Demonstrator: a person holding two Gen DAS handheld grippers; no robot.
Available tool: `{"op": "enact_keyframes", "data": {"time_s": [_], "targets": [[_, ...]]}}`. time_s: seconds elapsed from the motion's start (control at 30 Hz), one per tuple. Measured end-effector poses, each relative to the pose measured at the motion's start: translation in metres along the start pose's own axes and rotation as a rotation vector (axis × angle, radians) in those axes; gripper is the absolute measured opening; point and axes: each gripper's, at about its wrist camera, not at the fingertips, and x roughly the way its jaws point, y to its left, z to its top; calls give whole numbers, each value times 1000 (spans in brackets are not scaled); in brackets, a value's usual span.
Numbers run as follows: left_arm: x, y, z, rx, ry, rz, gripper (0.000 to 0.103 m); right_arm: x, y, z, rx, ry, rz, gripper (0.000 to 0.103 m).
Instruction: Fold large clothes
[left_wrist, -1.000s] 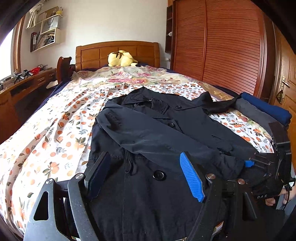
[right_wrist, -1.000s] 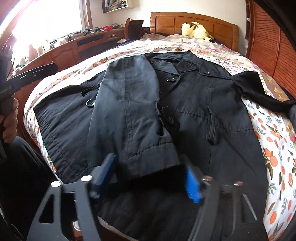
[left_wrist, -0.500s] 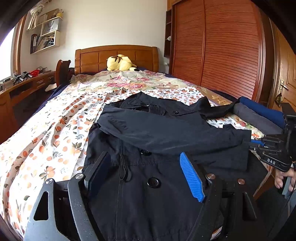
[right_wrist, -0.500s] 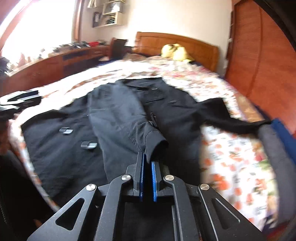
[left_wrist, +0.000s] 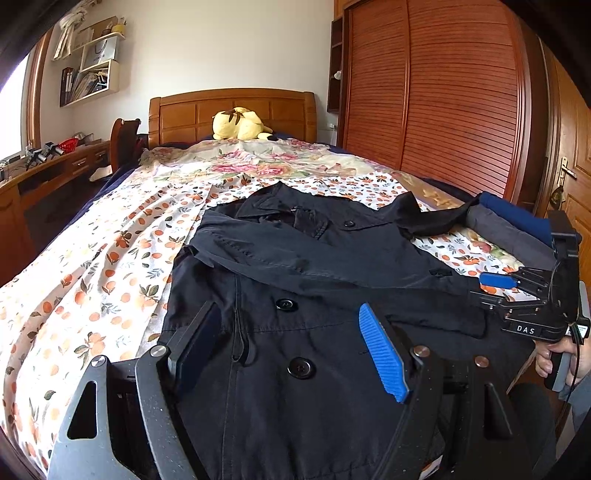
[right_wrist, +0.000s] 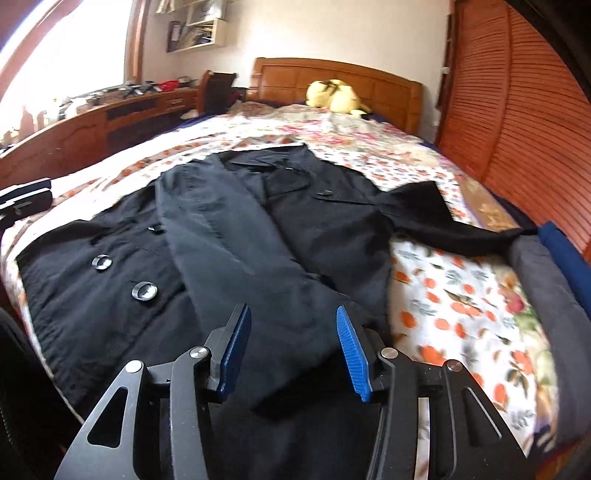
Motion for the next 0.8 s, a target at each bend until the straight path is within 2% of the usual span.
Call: {"op": "enact_keyframes", "data": {"time_s": [0.13, 0.2, 0.27, 0.3, 0.53, 0.8], "targets": [[3, -4, 1, 9, 6, 3, 78, 16, -3, 2, -16, 28, 27, 50], [5, -6, 0, 11, 8, 2, 78, 35, -7, -1, -14, 90, 29, 50], [5, -7, 0, 13, 12, 0, 78, 55, -9, -8, -20, 188, 10, 50], [6, -8, 0, 14, 11, -1, 78, 62, -11, -14, -14, 201, 22, 50], [8, -10, 0, 22, 18, 1, 78, 57, -16, -22, -5, 161, 22, 50], [18, -17, -2, 39, 48, 3, 78, 27, -21, -25, 29, 122, 53, 51]]}}
